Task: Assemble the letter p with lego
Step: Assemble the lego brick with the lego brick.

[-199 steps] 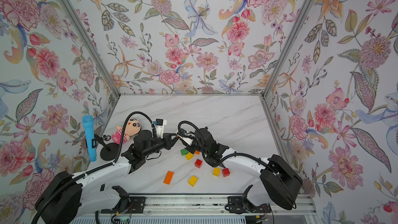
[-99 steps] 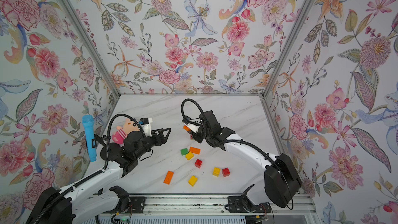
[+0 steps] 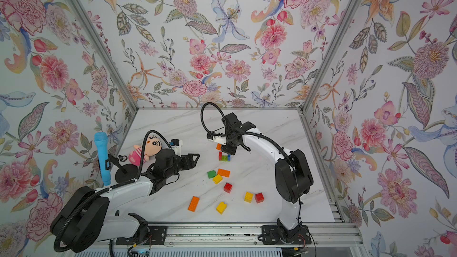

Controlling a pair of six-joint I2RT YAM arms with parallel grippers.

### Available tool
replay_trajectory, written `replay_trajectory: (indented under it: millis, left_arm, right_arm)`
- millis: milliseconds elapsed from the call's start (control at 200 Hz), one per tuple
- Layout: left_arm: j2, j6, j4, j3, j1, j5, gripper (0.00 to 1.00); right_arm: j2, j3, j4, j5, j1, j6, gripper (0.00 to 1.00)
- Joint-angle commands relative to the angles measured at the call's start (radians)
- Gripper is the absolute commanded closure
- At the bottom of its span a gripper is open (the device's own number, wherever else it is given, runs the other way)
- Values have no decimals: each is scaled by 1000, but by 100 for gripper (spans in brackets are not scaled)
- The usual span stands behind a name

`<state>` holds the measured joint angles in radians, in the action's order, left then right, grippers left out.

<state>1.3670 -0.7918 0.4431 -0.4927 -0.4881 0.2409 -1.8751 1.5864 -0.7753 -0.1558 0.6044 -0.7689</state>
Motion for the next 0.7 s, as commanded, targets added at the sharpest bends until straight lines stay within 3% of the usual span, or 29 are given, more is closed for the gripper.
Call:
replay_trajectory:
  millis: [0,325,696]
  left_arm:
    - [73,17,81,-50,12,71,24]
    - [258,-57,277,-83,11,175,23]
    - [374,-119,432,-105,-15,184,24]
  right_arm:
    - [-61,94,-172,12,-5,-93,81]
    - [-183,224,-250,22,1,-145,81]
    - [-260,285,-300,18,6,-155,81]
